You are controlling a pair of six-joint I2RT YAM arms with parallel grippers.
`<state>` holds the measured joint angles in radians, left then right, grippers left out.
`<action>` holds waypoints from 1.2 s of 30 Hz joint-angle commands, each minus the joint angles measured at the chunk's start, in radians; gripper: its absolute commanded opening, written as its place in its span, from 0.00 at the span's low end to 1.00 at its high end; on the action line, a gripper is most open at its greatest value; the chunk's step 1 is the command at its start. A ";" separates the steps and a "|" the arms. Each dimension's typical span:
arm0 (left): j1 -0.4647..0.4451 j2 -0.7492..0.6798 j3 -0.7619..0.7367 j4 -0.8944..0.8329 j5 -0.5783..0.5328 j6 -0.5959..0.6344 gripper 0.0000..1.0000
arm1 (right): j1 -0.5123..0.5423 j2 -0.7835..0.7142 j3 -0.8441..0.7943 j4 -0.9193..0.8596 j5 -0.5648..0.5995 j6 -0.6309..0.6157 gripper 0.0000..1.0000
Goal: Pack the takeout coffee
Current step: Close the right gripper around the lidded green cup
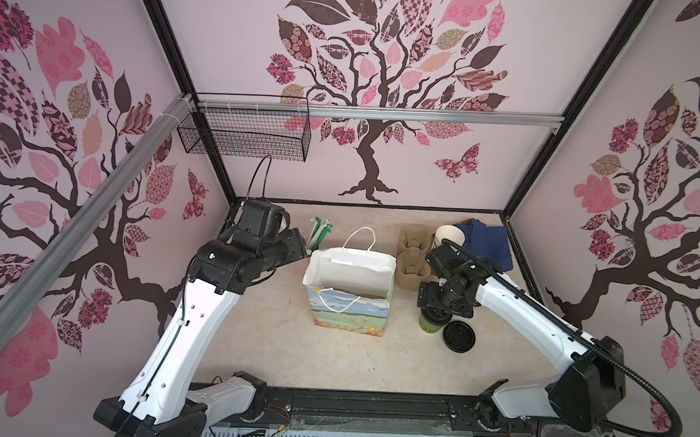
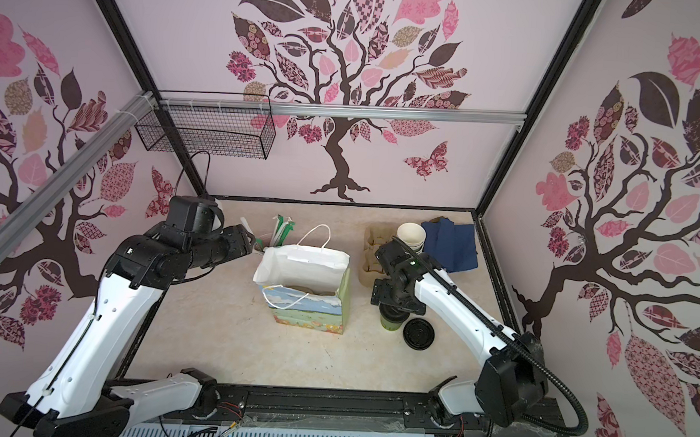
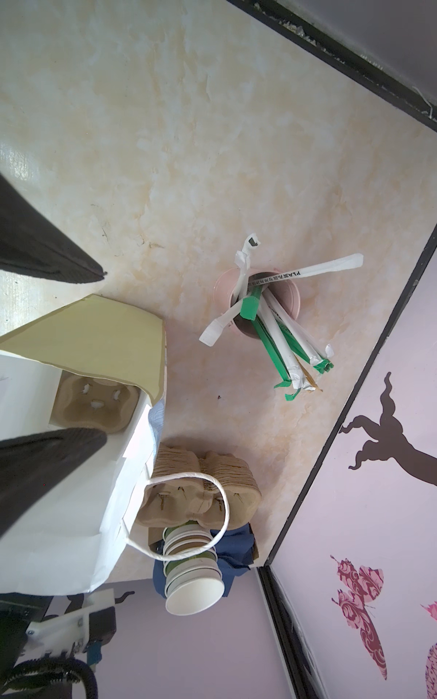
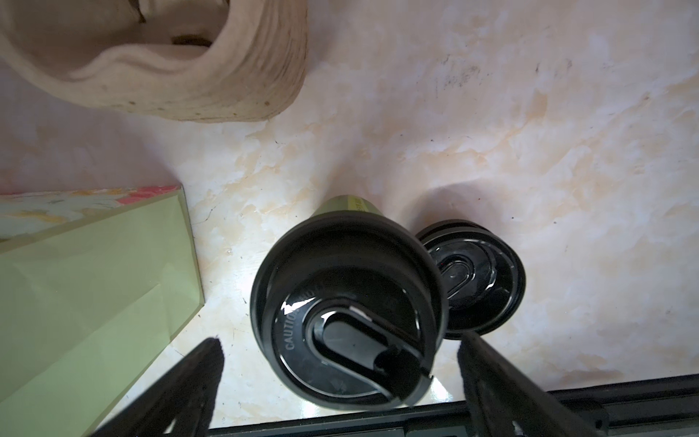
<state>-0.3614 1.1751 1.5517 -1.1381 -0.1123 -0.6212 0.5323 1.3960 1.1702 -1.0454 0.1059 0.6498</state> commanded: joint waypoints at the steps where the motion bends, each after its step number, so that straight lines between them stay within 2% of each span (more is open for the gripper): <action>1: 0.004 0.000 -0.012 0.015 -0.011 0.008 0.65 | -0.008 0.024 -0.011 -0.009 -0.015 -0.018 1.00; 36: 0.004 0.017 0.007 0.003 -0.021 0.032 0.65 | -0.026 0.072 -0.056 0.039 -0.010 -0.016 1.00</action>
<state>-0.3614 1.1870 1.5520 -1.1385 -0.1230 -0.6018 0.5137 1.4494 1.1110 -0.9989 0.0895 0.6285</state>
